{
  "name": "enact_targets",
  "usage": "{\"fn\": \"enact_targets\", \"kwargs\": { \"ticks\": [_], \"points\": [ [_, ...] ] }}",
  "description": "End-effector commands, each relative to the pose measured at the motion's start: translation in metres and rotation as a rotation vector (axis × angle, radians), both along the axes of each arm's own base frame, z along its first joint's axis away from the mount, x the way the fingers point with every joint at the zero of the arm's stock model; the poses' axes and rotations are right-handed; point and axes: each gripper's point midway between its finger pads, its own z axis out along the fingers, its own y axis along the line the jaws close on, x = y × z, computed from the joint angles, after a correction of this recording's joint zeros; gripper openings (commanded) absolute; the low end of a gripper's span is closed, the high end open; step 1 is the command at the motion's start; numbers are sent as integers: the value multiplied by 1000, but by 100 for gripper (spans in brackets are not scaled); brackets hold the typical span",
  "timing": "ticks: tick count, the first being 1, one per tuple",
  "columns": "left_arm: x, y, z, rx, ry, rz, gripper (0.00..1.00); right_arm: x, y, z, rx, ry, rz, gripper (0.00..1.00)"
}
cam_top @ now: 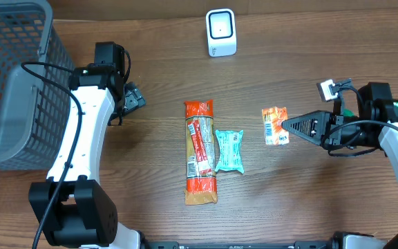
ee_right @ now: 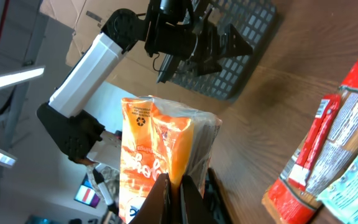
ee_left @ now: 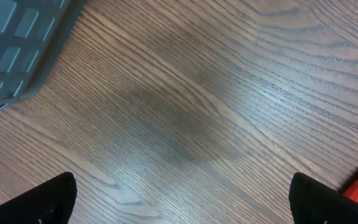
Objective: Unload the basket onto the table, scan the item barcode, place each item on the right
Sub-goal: 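Carry the Kleenex pack with the right gripper toward the scanner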
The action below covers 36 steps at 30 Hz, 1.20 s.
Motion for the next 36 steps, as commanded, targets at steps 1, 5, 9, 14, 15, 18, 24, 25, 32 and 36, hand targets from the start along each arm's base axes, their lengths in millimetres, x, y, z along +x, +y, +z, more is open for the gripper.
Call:
{"fn": "enact_targets", "kwargs": {
  "ticks": [1, 5, 9, 14, 15, 18, 24, 25, 32, 36],
  "points": [
    [3, 1, 12, 17, -31, -13, 100, 0, 0, 10, 32, -53, -3, 4],
    [3, 0, 12, 16, -31, -13, 100, 16, -3, -13, -92, 82, -28, 4],
    [3, 1, 12, 17, -31, -12, 100, 42, -15, -66, -397, 258, -173, 4],
    [3, 1, 12, 17, -31, -13, 100, 63, -35, -119, -777, 388, -423, 4],
    [3, 1, 12, 17, -31, -13, 100, 67, -38, -126, -847, 392, -478, 4],
    [3, 1, 12, 17, -31, -13, 100, 75, -40, -135, -971, 367, -587, 3],
    [3, 1, 12, 17, -31, -12, 100, 88, -27, -105, -989, 337, -626, 3],
    [3, 1, 12, 17, -31, -13, 100, 89, -27, -95, -993, 341, -623, 3],
    [3, 1, 12, 17, -31, -13, 100, 119, -23, -3, -1052, 285, -668, 4],
    [3, 1, 12, 16, -31, -12, 100, 145, -16, 27, -1116, 201, -733, 4]
  ]
}}
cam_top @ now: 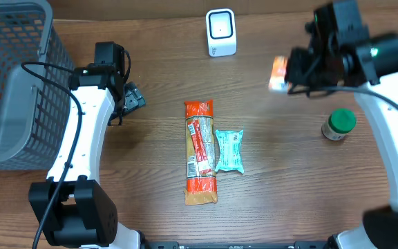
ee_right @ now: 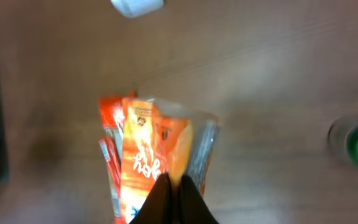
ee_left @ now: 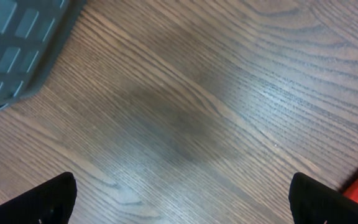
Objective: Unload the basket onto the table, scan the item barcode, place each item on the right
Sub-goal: 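Carry the Kleenex pack with the right gripper toward the scanner, then hold the Kleenex pack in front of the white scanner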
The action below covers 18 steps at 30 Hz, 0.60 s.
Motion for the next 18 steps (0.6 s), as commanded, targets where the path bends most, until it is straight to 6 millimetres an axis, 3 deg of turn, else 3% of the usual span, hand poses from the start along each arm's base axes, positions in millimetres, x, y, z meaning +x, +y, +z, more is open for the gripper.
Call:
{"fn": "enact_targets", "kwargs": {
  "ticks": [1, 6, 13, 18],
  "points": [
    [3, 1, 12, 17, -31, -13, 100, 33, 6, 17, -124, -101, -29, 4],
    [3, 0, 12, 16, -30, -14, 100, 74, 31, 17, -278, -266, 2, 4],
    [3, 0, 12, 17, -31, -14, 100, 120, 71, -16, -621, -408, 158, 4],
    [3, 0, 12, 17, -31, -14, 100, 147, 88, -40, -902, -468, 249, 4]
  ]
}}
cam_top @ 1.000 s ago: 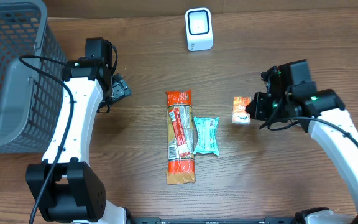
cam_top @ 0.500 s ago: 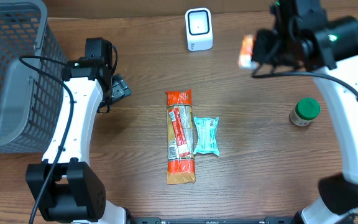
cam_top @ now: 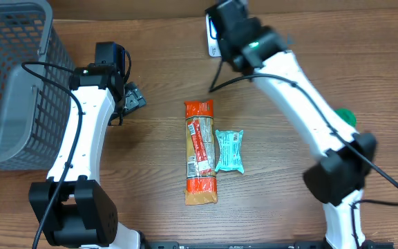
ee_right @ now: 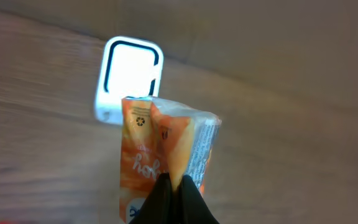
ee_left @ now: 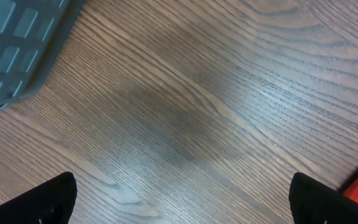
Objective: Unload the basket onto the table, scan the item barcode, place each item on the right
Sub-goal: 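Hold the Kleenex pack in front of the white scanner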
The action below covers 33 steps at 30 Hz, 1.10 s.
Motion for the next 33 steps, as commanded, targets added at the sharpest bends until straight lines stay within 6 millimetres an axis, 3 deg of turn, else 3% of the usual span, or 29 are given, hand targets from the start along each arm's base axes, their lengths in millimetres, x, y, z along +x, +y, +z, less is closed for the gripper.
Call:
{"fn": "enact_targets", "kwargs": {
  "ticks": [1, 7, 17, 22, 27, 33],
  "points": [
    [3, 1, 12, 16, -31, -11, 100, 16, -10, -1, -299, -64, 11, 4],
    [3, 1, 12, 16, -31, -11, 100, 48, 6, -44, -417, -93, 47, 4],
    [3, 1, 12, 17, -31, -12, 100, 99, 36, -63, -625, -262, 149, 4],
    [3, 1, 12, 16, -31, -11, 100, 106, 50, -94, -722, -226, 283, 4],
    [3, 1, 12, 16, -31, -11, 100, 109, 52, -121, -754, -196, 323, 4],
    [3, 1, 12, 16, -31, -11, 100, 111, 53, -121, -746, -213, 316, 4]
  ]
}}
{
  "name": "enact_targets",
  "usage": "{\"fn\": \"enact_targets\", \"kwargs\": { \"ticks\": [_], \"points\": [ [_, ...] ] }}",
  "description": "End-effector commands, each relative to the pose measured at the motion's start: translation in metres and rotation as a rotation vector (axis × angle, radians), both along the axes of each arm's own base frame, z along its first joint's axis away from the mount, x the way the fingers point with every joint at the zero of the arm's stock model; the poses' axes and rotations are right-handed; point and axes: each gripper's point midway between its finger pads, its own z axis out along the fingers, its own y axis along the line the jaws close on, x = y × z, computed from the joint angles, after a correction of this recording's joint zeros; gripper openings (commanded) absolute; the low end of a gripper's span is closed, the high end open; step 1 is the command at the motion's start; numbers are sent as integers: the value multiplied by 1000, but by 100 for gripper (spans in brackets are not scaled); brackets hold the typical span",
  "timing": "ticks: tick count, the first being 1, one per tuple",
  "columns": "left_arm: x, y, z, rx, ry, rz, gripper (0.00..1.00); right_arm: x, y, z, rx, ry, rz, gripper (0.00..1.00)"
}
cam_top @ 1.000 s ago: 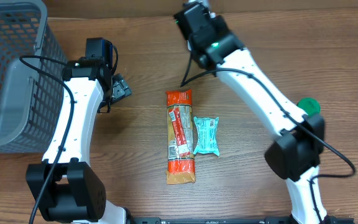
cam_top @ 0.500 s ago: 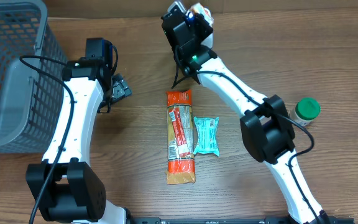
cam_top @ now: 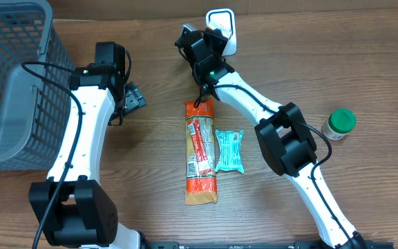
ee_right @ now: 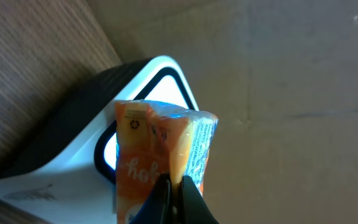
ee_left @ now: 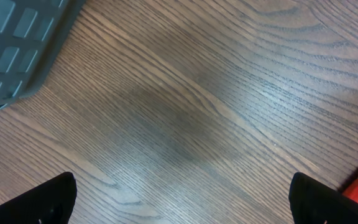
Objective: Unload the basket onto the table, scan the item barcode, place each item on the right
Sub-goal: 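Hold the Kleenex pack in front of the white scanner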
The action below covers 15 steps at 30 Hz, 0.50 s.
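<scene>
In the right wrist view my right gripper [ee_right: 171,184] is shut on the lower edge of an orange snack packet [ee_right: 154,149]. The packet is held upright, close in front of the lit window of the white barcode scanner [ee_right: 61,155]. From overhead the right gripper [cam_top: 210,37] sits just left of the scanner [cam_top: 224,19] at the table's back edge, and the packet is hidden under the arm. My left gripper [cam_top: 131,97] hangs open over bare wood at the left, and its fingertips [ee_left: 55,199] have nothing between them.
A grey mesh basket [cam_top: 12,83] stands at the far left. A long red-orange package [cam_top: 200,155] and a teal packet [cam_top: 229,150] lie mid-table. A green-lidded jar [cam_top: 340,123] stands at the right. A cardboard wall [ee_right: 291,93] rises behind the scanner.
My right gripper, with the orange packet, was above the scanner looking down on it. Now it is lower and just left of the scanner, with the packet close against the window. The left arm is unchanged.
My right gripper held the orange packet low at the table's right side. Then it held the packet raised at the back right, with the green-lidded jar uncovered. Then it was over the scanner, and now the packet faces the scanner window. The left arm stayed still throughout.
</scene>
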Motion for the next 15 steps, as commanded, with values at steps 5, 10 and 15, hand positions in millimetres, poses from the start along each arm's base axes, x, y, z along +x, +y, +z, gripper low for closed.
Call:
{"fn": "enact_targets", "kwargs": {
  "ticks": [5, 10, 15],
  "points": [
    [3, 1, 12, 16, -31, -11, 100, 8, -7, 21, 4, -61, -22, 4],
    [3, 1, 12, 16, -31, -11, 100, 19, -14, 61, -31, -207, -49, 4],
    [3, 1, 12, 16, -31, -11, 100, 19, -7, 54, -96, -163, 14, 4]
  ]
}}
